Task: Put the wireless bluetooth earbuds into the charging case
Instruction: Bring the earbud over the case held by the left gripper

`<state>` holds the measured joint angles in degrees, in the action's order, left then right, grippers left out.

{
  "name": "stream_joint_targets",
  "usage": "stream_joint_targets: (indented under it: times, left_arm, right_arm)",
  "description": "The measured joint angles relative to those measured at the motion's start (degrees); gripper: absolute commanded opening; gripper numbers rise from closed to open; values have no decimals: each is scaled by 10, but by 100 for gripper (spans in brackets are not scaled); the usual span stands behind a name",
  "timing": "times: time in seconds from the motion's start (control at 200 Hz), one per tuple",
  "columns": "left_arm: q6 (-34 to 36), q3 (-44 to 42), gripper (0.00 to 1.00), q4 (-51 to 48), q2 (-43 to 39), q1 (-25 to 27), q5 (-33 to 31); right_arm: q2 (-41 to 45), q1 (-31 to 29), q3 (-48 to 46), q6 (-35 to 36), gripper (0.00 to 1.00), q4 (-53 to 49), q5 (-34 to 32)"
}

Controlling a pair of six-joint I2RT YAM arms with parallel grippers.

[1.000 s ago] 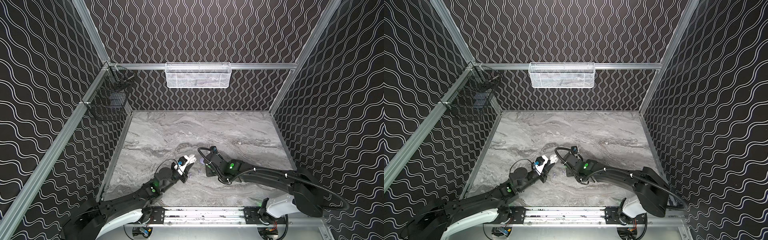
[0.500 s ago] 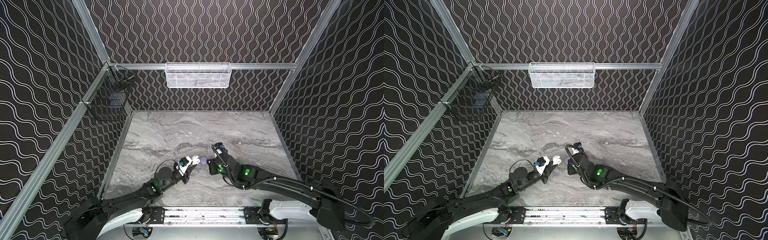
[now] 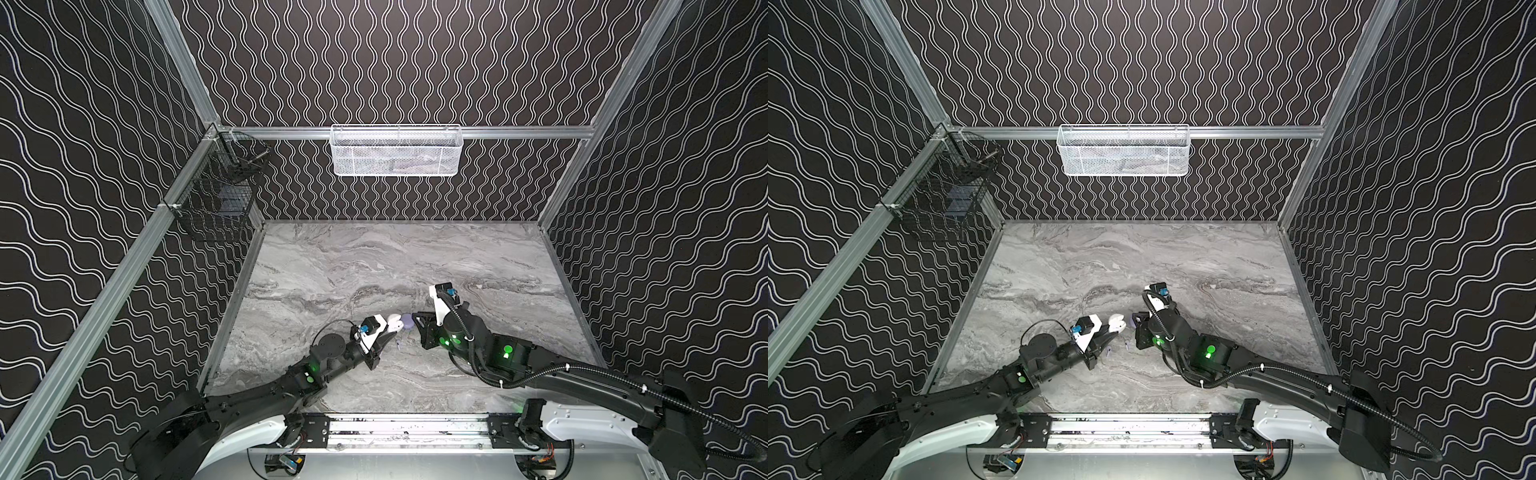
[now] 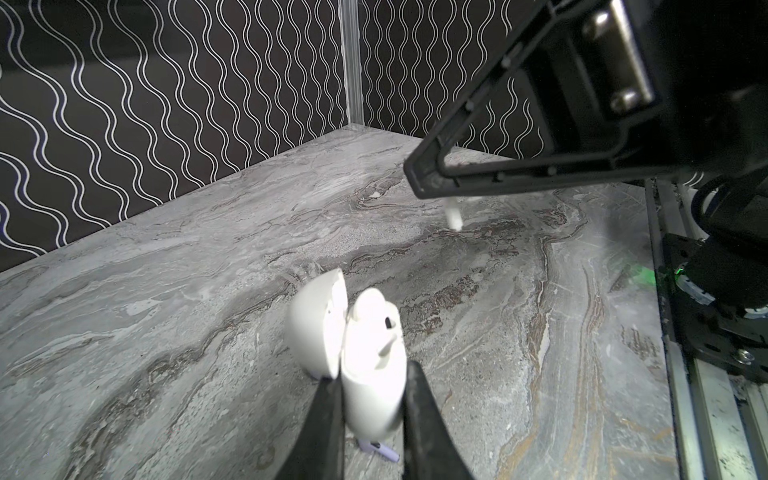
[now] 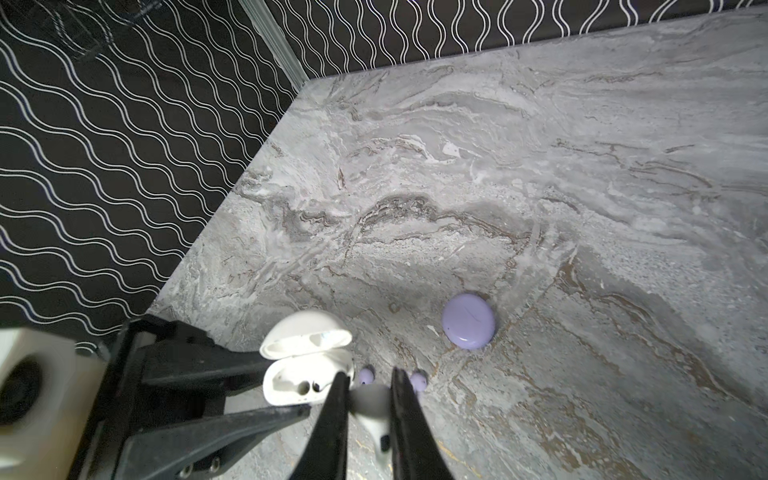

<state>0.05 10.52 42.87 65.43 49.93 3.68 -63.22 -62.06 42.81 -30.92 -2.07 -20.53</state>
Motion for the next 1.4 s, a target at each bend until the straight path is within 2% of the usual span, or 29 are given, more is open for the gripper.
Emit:
stream_joint_targets:
  times: [0.516, 1.396]
  left_arm:
    - [-2, 1, 0, 11, 3, 0, 14]
    - [-2, 1, 0, 12, -6, 0, 14]
  right_arm:
    - [-27, -24, 17, 35, 6, 54, 3]
    - [-69, -38, 3, 40, 6, 126, 5]
